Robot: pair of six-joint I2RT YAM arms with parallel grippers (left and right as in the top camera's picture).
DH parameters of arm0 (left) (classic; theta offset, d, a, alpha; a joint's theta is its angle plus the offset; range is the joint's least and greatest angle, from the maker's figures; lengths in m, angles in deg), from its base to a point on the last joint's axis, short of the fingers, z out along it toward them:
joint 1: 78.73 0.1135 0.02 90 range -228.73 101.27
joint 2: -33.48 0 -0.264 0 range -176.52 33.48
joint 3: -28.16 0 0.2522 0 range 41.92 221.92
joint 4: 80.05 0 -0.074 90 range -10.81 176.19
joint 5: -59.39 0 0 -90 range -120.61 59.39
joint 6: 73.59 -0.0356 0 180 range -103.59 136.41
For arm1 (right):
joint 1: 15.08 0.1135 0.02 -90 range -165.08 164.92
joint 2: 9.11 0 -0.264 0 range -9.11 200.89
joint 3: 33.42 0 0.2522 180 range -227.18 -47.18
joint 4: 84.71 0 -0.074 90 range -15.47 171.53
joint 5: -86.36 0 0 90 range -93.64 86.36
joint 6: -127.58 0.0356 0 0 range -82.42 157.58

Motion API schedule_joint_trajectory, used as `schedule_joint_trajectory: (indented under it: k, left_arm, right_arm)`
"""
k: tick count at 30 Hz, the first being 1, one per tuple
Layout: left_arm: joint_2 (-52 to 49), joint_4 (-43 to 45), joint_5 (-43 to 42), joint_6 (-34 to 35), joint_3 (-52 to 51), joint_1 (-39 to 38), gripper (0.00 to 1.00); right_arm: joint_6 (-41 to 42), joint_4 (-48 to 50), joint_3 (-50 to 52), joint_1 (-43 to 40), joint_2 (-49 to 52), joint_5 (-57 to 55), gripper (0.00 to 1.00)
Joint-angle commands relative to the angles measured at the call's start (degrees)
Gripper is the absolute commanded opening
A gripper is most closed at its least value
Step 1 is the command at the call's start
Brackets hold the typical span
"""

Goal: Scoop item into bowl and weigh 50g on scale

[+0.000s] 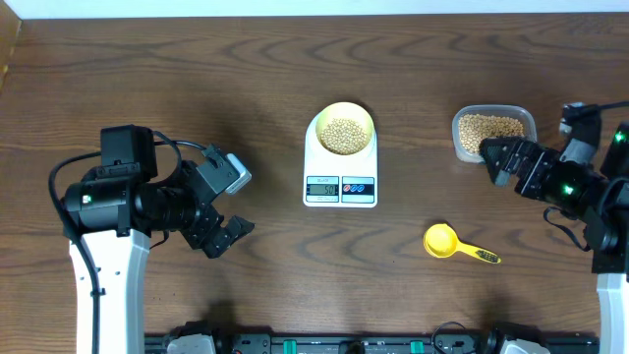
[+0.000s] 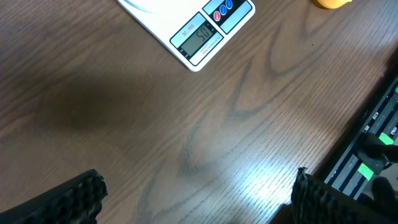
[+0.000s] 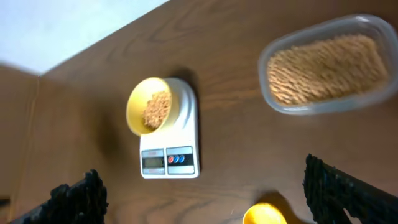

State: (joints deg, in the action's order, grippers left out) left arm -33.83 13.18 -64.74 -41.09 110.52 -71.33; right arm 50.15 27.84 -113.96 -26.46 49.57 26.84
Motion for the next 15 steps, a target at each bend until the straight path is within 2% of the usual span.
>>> schedule_joint_trajectory:
  k: [1,6,11,15]
  left_arm:
    - [-0.04,0.00,0.11,-1.40,-0.42,0.24,0.98]
    - [-0.04,0.00,0.11,-1.40,-0.42,0.24,0.98]
    - [-0.04,0.00,0.11,-1.38,-0.42,0.24,0.98]
    - [-0.04,0.00,0.11,-1.38,-0.42,0.24,0.98]
  right_arm:
    - [-12.48,0.07,-0.61,0.48,-1.64,5.97,0.99]
    - [-18.25,-0.39,-0.59,3.04,-8.13,5.70,0.99]
    - [-18.34,-2.14,0.04,6.67,-16.55,1.90,0.99]
    - [-15.52,0.22,4.85,9.99,-24.57,-2.91,0.99]
